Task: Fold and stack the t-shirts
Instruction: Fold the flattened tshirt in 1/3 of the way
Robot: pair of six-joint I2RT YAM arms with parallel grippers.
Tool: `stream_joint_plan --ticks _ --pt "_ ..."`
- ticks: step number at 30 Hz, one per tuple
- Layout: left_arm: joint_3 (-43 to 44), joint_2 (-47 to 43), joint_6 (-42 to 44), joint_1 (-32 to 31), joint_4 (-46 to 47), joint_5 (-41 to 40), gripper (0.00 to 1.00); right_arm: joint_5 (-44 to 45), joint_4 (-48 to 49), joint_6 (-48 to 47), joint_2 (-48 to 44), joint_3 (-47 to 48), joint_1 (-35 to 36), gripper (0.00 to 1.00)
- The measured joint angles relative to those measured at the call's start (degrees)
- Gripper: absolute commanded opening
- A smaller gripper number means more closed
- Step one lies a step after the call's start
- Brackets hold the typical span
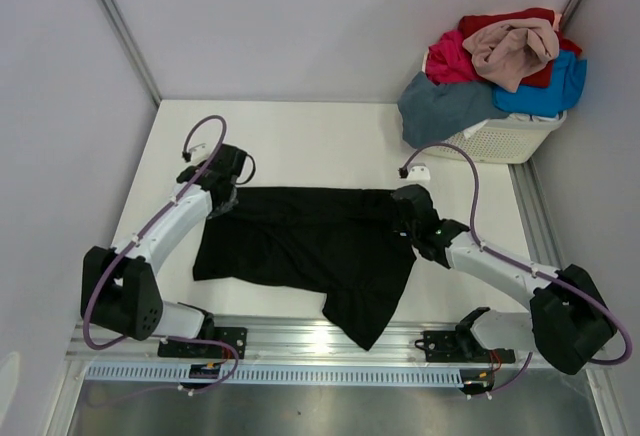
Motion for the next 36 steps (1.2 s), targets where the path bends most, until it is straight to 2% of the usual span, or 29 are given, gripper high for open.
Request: stream_joint_plan --ticks 11,21,26,27,31,32,35,36 --pt "-1.8 2.0 -3.9 4.1 1.2 4.9 0.01 0.0 0.6 3.9 -1.0 -3.9 1.8 0.0" --pt "-2.1 2.0 -6.1 5.3 1.2 5.4 0.01 1.4 1.2 7.1 -4.9 -10.1 4.0 0.0" --pt "-2.3 2.0 -7.1 6.8 1.2 6.0 0.02 3.2 2.5 8.2 -3.2 -11.3 4.0 0.27" --pt "-2.5 2.0 -7.4 7.3 1.2 6.3 0.02 3.5 2.5 8.4 -2.8 -11.4 4.0 0.38" --pt "-4.3 2.0 -8.2 9.5 2.0 8.3 0.06 4.7 2.4 8.9 -1.9 -11.5 4.0 0.57" --pt "-4.7 2.0 -8.4 10.1 2.0 9.0 0.07 5.0 2.3 9.1 -1.6 -11.5 4.0 0.66" --pt "-5.0 2.0 -8.4 11.5 2.2 10.6 0.15 6.0 1.3 9.4 -0.7 -11.0 4.0 0.72" --pt "-5.0 2.0 -8.3 11.6 2.4 10.9 0.23 6.3 0.8 9.4 -0.7 -10.8 4.0 0.72"
